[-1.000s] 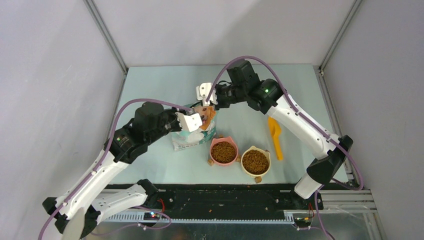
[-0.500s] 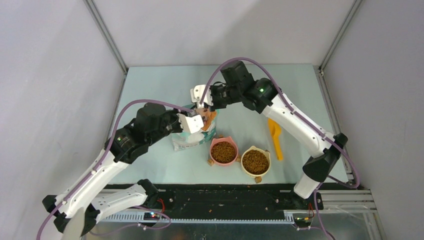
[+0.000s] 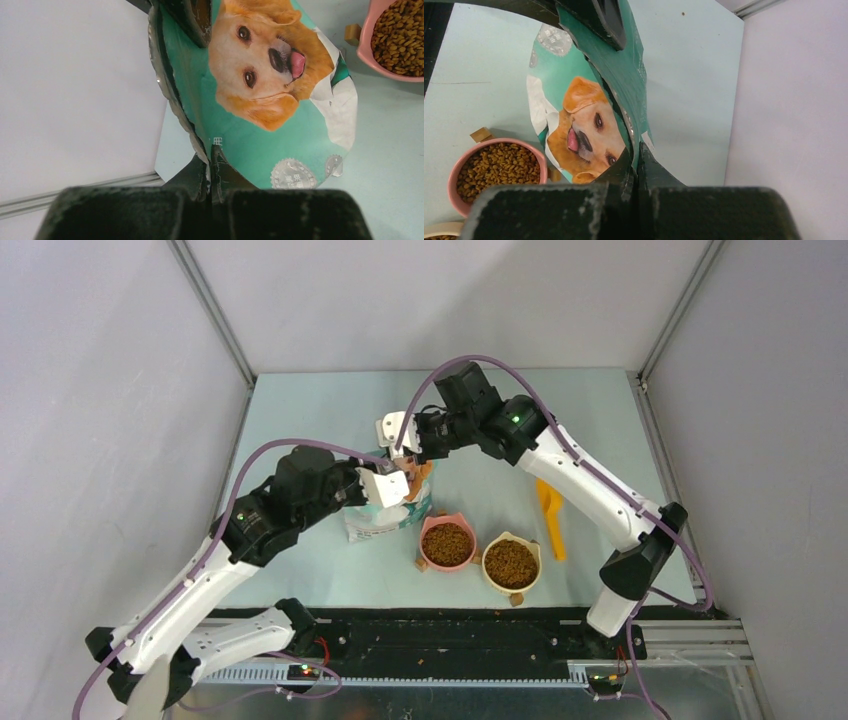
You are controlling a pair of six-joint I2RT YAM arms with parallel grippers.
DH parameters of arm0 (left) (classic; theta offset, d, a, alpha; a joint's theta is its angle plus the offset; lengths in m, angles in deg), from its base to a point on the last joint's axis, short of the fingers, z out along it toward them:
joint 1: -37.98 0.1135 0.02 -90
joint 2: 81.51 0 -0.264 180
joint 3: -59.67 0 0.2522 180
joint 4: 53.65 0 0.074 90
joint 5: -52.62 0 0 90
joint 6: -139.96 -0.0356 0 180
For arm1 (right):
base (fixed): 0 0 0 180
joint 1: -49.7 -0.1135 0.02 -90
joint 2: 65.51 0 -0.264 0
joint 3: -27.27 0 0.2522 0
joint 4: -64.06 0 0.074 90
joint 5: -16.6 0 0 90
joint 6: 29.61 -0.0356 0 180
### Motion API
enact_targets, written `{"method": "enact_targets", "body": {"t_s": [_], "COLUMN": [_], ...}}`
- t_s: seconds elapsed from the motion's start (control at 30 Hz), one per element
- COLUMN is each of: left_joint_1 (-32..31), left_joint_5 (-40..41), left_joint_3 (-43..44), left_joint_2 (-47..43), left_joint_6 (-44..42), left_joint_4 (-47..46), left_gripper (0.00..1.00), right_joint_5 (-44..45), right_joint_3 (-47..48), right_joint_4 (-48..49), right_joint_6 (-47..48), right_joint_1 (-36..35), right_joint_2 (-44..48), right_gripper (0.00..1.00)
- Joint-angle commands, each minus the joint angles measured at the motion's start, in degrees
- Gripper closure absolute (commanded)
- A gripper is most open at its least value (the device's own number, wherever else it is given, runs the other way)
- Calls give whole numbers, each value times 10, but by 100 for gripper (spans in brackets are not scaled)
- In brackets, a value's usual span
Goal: Serve the pet food
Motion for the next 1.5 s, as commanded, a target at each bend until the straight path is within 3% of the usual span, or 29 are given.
{"method": "enact_targets", "body": {"t_s": [0.0, 0.1, 0.4, 0.47, 0.53, 0.77, 0.83, 0.87, 0.93, 1.03, 1.1, 1.13, 1.17, 1.23, 1.37, 1.47], "left_joint_1": [-14, -13, -15, -15, -15, -16, -16, -16, -17, -17, -17, -18, -17, -18, -18, -18], "left_joint_5": [-29, -32, -57, -53, -53, -48, -48, -49, -57, -66, -64, -64, -64, -60, -67, -68], "left_joint_3": [13, 9, 12, 12, 10, -7, -8, -8, -5, -3, -1, -1, 0, 0, 1, 5], "left_joint_2": [-10, -14, -16, -16, -20, -28, -25, -25, -20, -6, 5, 8, 13, 14, 1, -5], "left_joint_6": [6, 10, 22, 20, 19, 22, 29, 31, 37, 39, 37, 35, 32, 32, 24, 27], "left_joint_4": [-29, -36, -43, -41, -38, -54, -68, -75, -80, -84, -83, -82, -82, -87, -78, -67], "left_gripper": [100, 100, 100, 100, 100, 99, 77, 57, 36, 29, 35, 47, 72, 97, 100, 100], "right_joint_5": [-48, -72, -127, -123, -118, -109, -114, -116, -114, -113, -119, -128, -133, -143, -144, -177], "right_joint_3": [-43, -83, -101, -101, -101, -99, -99, -99, -99, -100, -103, -108, -111, -119, -127, -120], "right_joint_4": [68, 111, 146, 154, 155, 146, 145, 146, 152, 165, 178, 185, 188, 193, 205, 179], "right_joint_6": [-10, -5, 7, 13, 18, 19, 16, 13, 3, -16, -37, -40, -44, -46, -57, -47], "right_joint_1": [-4, -5, -6, -8, -8, -8, -8, -8, -8, -7, -4, -1, 0, 5, 26, 43], "right_joint_2": [44, 71, 58, 56, 55, 60, 61, 62, 63, 65, 68, 70, 75, 80, 87, 87], "right_gripper": [100, 89, 82, 85, 99, 100, 100, 100, 100, 100, 100, 100, 100, 100, 100, 90]}}
